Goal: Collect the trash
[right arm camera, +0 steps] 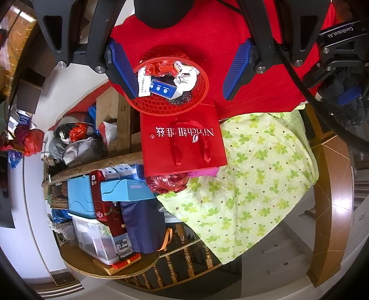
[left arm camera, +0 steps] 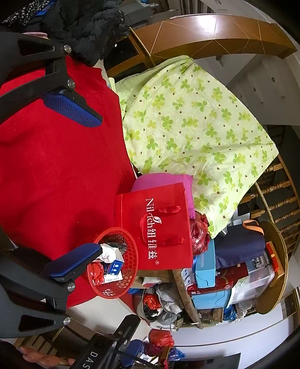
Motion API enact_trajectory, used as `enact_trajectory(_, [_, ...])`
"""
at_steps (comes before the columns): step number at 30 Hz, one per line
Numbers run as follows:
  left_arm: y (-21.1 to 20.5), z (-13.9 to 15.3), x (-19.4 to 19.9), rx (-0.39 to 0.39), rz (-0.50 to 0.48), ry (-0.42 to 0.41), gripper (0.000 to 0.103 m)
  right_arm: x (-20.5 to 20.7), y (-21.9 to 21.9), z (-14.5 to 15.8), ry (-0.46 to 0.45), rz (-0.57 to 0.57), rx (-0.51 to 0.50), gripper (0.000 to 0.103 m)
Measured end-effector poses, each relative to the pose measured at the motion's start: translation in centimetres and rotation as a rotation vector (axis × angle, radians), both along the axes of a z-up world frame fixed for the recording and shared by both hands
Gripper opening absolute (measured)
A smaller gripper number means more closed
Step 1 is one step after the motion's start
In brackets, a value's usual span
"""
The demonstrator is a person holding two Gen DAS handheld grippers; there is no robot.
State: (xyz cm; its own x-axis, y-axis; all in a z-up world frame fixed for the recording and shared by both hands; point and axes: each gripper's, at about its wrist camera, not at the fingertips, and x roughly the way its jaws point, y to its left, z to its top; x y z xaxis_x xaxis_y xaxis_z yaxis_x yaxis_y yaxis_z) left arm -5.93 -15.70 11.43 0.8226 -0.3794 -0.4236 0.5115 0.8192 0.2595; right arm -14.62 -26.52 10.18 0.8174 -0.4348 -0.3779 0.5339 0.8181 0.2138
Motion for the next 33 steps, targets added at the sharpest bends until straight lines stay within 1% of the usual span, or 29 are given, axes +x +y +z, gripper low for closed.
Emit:
enact_trajectory(15, [-1.7, -0.5, 1.1, 0.031, -0.038, 0.021, 0.100, 0.6, -1.4, -0.2, 0.007, -0.035, 0.016, 0.078])
enact_trajectory(21, [-2.3, -1.1, 1.4, 0.047, -0.045, 0.036, 0.100, 0.9, -2.2, -0.9, 0.019, -0.042, 0.040, 0.078])
enact_trajectory(33, [-2.3, -1.5, 1.5, 0.053, -0.053, 0.050, 0.100, 1.3, -1.9, -1.2, 0.022, -0.037, 0.039, 0.078])
